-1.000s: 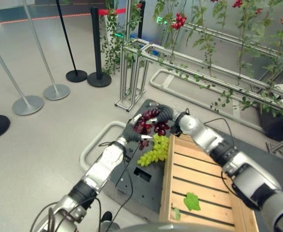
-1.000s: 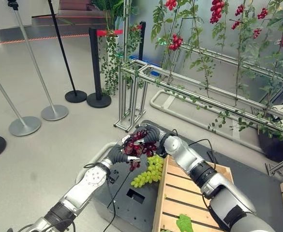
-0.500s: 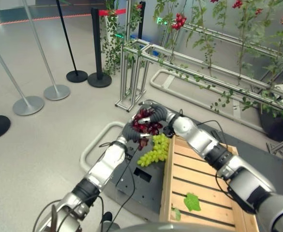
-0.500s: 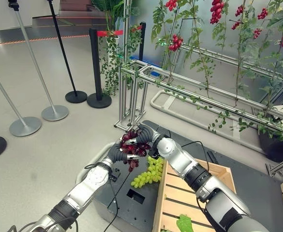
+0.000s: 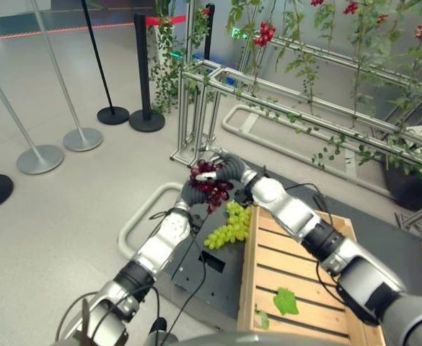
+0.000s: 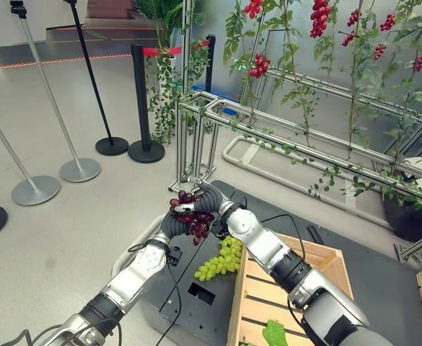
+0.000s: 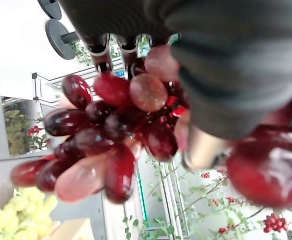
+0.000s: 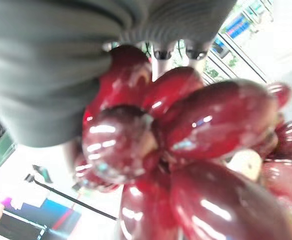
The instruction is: Pick up the fruits from the basket on one side to the basket on the other side
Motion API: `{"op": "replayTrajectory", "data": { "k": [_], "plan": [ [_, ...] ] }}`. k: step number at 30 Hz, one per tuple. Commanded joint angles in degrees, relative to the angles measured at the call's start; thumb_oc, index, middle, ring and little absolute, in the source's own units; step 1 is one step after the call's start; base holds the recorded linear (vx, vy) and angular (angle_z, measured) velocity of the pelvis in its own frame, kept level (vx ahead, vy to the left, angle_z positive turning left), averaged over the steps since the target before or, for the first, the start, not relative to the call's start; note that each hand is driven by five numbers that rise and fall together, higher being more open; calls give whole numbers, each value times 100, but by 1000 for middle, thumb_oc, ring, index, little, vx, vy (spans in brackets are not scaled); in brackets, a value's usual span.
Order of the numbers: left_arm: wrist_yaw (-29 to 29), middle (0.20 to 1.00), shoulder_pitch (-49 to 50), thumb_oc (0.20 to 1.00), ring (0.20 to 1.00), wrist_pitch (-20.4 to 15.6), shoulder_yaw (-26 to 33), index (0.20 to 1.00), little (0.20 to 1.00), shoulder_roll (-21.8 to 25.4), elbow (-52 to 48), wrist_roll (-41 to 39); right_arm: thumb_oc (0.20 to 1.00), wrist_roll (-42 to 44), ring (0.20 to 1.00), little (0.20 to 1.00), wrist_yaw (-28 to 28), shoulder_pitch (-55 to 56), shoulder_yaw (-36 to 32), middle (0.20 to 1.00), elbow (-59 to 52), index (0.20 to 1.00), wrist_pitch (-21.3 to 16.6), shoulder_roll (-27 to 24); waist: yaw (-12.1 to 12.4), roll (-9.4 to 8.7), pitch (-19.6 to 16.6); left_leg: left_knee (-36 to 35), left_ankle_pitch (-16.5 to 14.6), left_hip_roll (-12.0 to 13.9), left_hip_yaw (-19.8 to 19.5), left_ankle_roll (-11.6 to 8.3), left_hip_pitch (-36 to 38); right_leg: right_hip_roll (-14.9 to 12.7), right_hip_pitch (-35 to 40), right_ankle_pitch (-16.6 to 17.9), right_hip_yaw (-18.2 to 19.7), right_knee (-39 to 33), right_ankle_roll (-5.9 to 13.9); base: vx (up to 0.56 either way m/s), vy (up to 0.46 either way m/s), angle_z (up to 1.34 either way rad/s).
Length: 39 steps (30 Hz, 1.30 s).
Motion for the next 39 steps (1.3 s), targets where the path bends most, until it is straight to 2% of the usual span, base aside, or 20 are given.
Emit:
{"op": "replayTrajectory", "data": {
  "k": [1,4,6,7,16,17,18,20,21,25,27,28,29,31,33,34,35,36,37,39],
  "plan": [
    [-69,200,-691,200,200,-344,-154,200,200,-358,153,-212,200,369,200,200,-79,-202,-326,200,-1039,200,-695,221,-47,-51,-129,211,-840,-183,110,378,111,-250,180,-1154,28,827,145,12,6,-4],
    [-54,200,-664,200,200,-355,-135,200,200,-358,115,-244,200,402,200,200,-98,-130,-359,200,-1077,200,-706,211,-52,-37,-124,221,-848,-190,114,383,113,-256,181,-1152,39,832,148,5,2,-1],
    [-41,200,-578,200,200,-369,-60,200,200,-332,32,-255,473,463,473,473,-123,85,-476,473,-1189,473,-734,145,-68,6,-104,229,-852,-192,137,378,126,-263,196,-1166,47,834,145,0,0,0],
    [-51,200,-536,200,200,-389,-5,200,200,-327,-2,-305,1000,508,1000,1000,-149,224,-564,1000,-1268,1000,-768,112,-85,42,-93,228,-854,-187,155,373,133,-265,199,-1173,55,823,144,0,0,0],
    [-228,200,-81,200,200,-438,386,200,200,-152,-326,-603,1000,572,1000,1000,-348,1113,-1325,1000,-1773,1000,-936,47,-206,227,-11,225,-778,-76,244,324,65,-166,58,-1215,180,835,67,-26,-30,-8],
    [-286,200,-31,200,200,-483,469,200,200,-108,-337,-694,1000,622,1000,1000,-412,1373,-1610,1000,-1945,1000,-1063,9,-299,247,87,329,-729,-55,203,295,-90,-36,-40,-1286,464,956,49,-73,-63,-12],
    [-287,200,-30,200,200,-484,464,200,200,-107,-336,-696,1000,622,1000,1000,-411,1383,-1616,1000,-1955,1000,-1059,8,-290,246,76,345,-738,-54,208,293,-106,-34,-60,-1294,472,972,46,-93,-55,-1],
    [-471,200,146,200,200,-557,620,200,200,-127,-323,-903,1000,711,1000,1000,-453,1729,-2048,1000,-2128,1000,-1219,32,-401,284,141,586,-714,-116,152,308,-396,190,-170,-1405,1294,980,9,-91,-58,16],
    [-531,200,279,200,200,-581,705,200,200,-150,-334,-1013,1000,757,1000,1000,-443,1851,-2153,1000,-2180,1000,-1245,65,-395,316,145,585,-706,-111,147,308,-384,184,-186,-1360,1344,960,-15,-56,-58,21],
    [-662,200,637,200,200,-612,953,200,200,-191,-377,-1277,1000,870,1000,1000,-400,2359,-2509,1000,-2468,1000,-1343,121,-472,464,98,480,-610,-39,77,251,-308,183,-76,-1254,1346,769,-22,29,-76,-7],
    [-753,200,959,200,200,-625,1233,200,200,-203,-431,-1454,1000,897,1000,1000,-399,2736,-2836,1000,-2664,1000,-1418,90,-547,633,120,415,-560,72,35,173,-243,228,3,-1359,1295,778,-68,18,-104,2],
    [-753,200,969,200,200,-623,1231,200,200,-204,-432,-1454,1000,898,1000,1000,-399,2747,-2834,1000,-2668,1000,-1415,89,-552,626,113,405,-610,71,35,174,-205,223,39,-1409,1286,777,-76,-25,-132,3],
    [-794,200,1231,200,200,-654,1469,200,200,-235,-477,-1603,1000,851,1000,1000,-389,2892,-3042,1000,-2764,1000,-1447,50,-575,737,125,402,-539,124,-15,119,-212,258,30,-1388,1259,793,-105,30,-93,3],
    [-809,200,1418,200,200,-670,1604,200,200,-252,-530,-1661,1000,896,1000,1000,-389,3005,-3127,1000,-2805,1000,-1459,47,-589,793,127,375,-564,173,-31,85,-153,282,88,-1465,1230,801,-147,10,-117,1],
    [-860,200,1709,200,200,-676,1809,200,200,-274,-675,-1741,1000,872,1000,1000,-356,3178,-3277,1000,-2852,1000,-1469,10,-592,894,135,340,-462,251,-95,36,-151,341,133,-1452,1208,777,-195,-32,-130,2],
    [-901,200,2015,200,200,-713,2048,200,200,-272,-894,-1797,1000,925,1000,1000,-362,3267,-3401,1000,-2848,1000,-1490,-7,-574,1006,203,290,-314,378,-181,-51,-153,447,195,-1493,1154,735,-281,-40,-98,2],
    [-901,200,2022,200,200,-709,2050,200,200,-272,-901,-1797,1000,926,1000,1000,-362,3271,-3399,1000,-2849,1000,-1490,-8,-581,1010,204,282,-310,383,-188,-54,-146,452,203,-1491,1148,731,-284,-102,-185,7],
    [-959,200,2135,200,200,-731,2181,200,200,-285,-1045,-1834,1000,908,1000,1000,-381,3280,-3514,1000,-2861,1000,-1525,-37,-557,1091,307,251,-74,504,-289,-189,-240,579,243,-1497,1088,638,-361,-64,-93,7],
    [-959,200,2137,200,200,-729,2183,200,200,-286,-1048,-1834,1000,909,1000,1000,-381,3279,-3513,1000,-2859,1000,-1525,-39,-567,1096,310,243,-68,509,-301,-193,-239,585,249,-1493,1078,632,-365,-119,-131,25],
    [-959,200,2170,200,200,-769,2292,200,200,-304,-1186,-1883,1000,858,1000,1000,-458,3261,-3642,1000,-2846,1000,-1574,-93,-545,1142,488,213,165,617,-271,-276,-371,611,304,-1540,885,563,-425,-156,-68,43]
  ]
}}
